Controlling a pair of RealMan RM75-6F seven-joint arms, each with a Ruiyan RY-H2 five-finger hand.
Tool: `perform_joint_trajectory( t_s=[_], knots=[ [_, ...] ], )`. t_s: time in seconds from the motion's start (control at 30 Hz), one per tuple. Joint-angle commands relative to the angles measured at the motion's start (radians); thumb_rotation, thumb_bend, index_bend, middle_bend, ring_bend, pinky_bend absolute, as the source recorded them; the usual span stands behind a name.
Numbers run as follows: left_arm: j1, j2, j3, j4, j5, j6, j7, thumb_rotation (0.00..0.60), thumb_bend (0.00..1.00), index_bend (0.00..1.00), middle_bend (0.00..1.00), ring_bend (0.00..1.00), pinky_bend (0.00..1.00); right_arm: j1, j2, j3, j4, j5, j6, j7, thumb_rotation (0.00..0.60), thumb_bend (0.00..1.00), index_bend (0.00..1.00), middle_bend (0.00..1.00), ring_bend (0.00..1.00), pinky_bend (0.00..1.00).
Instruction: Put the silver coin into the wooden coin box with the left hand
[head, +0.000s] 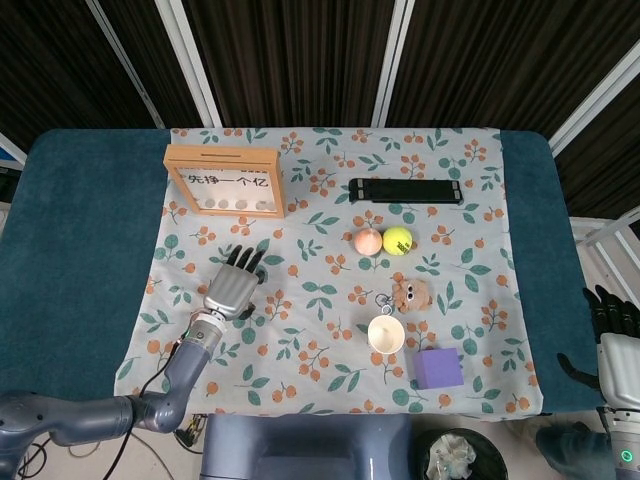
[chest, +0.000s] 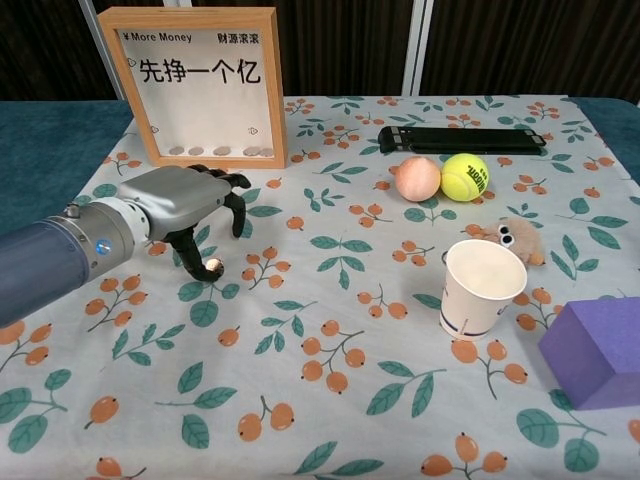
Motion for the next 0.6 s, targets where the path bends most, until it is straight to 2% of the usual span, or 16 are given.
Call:
perform_joint_trajectory(
  t_s=[0.03, 0.6],
  knots=[
    [0.003, -0.004, 0.002, 0.006, 0.0, -0.006, -0.001, 0.6, 0.11, 0.44, 0.02, 0.0, 0.0, -0.001, 0.001, -0.001, -0.001, 0.0, -0.001, 0.0, 0.6, 0.26, 0.02, 0.0, 0.0, 0.0],
    [0.023, -0.009, 0.001, 0.012, 0.038, -0.009, -0.032, 0.6, 0.23, 0.6, 0.04, 0.0, 0.0, 0.0, 0.002, -0.004, -0.004, 0.003, -0.007, 0.002, 0.6, 0.26, 0.02, 0.0, 0.0, 0.0]
  ],
)
